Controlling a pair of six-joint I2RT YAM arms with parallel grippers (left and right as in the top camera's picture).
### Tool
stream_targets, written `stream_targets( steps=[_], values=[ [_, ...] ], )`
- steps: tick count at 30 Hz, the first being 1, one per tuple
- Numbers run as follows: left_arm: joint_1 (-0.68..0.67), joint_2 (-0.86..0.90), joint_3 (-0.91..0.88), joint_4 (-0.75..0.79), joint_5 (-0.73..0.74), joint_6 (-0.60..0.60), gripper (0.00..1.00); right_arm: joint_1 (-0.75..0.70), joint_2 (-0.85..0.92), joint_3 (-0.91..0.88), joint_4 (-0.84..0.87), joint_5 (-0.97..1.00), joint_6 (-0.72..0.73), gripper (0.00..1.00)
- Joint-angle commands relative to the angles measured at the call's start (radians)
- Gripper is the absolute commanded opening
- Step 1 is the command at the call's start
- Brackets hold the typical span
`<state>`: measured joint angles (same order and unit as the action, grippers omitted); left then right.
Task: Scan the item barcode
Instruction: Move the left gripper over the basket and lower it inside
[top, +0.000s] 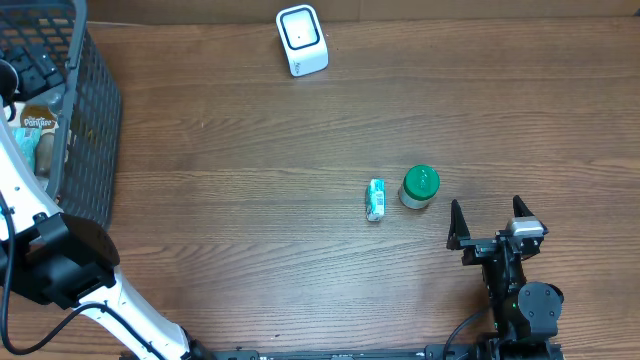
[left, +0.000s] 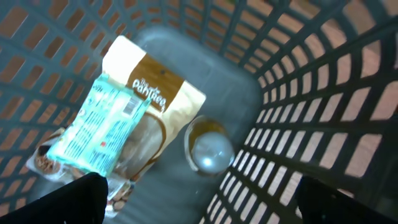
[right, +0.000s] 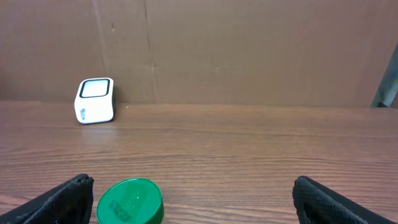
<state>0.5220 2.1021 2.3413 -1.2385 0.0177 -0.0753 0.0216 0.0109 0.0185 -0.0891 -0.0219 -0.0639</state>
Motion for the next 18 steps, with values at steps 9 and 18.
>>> stream_targets(
  steps=[9, 18],
  values=[
    [0.017, 0.004, -0.018, 0.043, 0.031, -0.104, 1.00, 0.005, -0.006, -0.011, 0.007, -0.003, -0.003, 1.00],
    [0.028, 0.004, -0.139, 0.104, 0.032, -0.124, 1.00, 0.005, -0.006, -0.011, 0.007, -0.003, -0.003, 1.00]
  ],
)
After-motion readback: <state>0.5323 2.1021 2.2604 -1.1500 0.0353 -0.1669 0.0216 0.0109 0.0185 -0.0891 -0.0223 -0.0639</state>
